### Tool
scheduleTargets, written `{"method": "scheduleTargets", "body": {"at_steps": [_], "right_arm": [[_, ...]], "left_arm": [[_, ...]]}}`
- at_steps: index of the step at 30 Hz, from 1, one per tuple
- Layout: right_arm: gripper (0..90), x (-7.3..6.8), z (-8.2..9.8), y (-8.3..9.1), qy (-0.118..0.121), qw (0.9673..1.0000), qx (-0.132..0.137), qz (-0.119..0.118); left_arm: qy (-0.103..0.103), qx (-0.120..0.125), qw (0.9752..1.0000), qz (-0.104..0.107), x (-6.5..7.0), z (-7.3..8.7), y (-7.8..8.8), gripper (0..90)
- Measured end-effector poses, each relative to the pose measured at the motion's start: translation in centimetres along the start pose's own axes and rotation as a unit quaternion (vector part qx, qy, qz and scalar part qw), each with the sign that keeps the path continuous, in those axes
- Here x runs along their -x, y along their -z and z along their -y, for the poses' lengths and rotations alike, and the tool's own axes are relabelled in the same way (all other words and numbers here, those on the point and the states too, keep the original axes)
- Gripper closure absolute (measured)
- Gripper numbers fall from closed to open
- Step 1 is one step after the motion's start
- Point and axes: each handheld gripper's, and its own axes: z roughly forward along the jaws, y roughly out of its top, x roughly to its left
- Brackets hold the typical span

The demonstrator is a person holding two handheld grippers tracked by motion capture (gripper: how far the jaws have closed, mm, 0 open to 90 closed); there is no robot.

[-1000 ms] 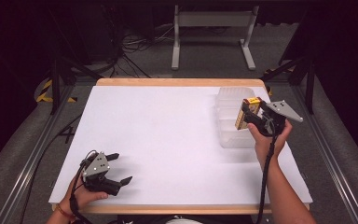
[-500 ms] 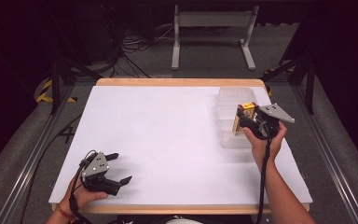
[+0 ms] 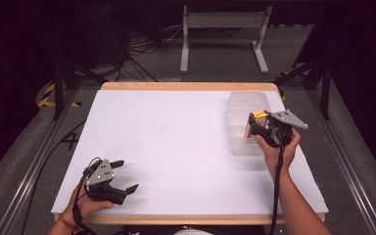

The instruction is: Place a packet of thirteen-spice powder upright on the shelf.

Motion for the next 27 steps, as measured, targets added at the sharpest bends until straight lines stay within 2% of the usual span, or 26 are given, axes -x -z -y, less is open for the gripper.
{"method": "scheduleTargets", "body": {"at_steps": [14, 22, 27], "right_arm": [[28.5, -0.2, -0.2, 0.3, 0.011, 0.9999, -0.002, -0.003], [26.4, -0.5, -0.7, 0.9, 0.029, 0.9995, -0.002, -0.008], [24.1, -0.7, -1.0, 1.3, 0.048, 0.9984, -0.015, -0.024]], "left_arm": [[0.001, 0.001, 1.0000, 0.000, 0.0, 0.0, 0.1, 6.4], [0.001, 0.002, 1.0000, -0.001, 0.0, 0.0, 0.1, 6.3], [0.002, 0.004, 1.0000, -0.001, -0.1, 0.0, 0.2, 6.2]]}}
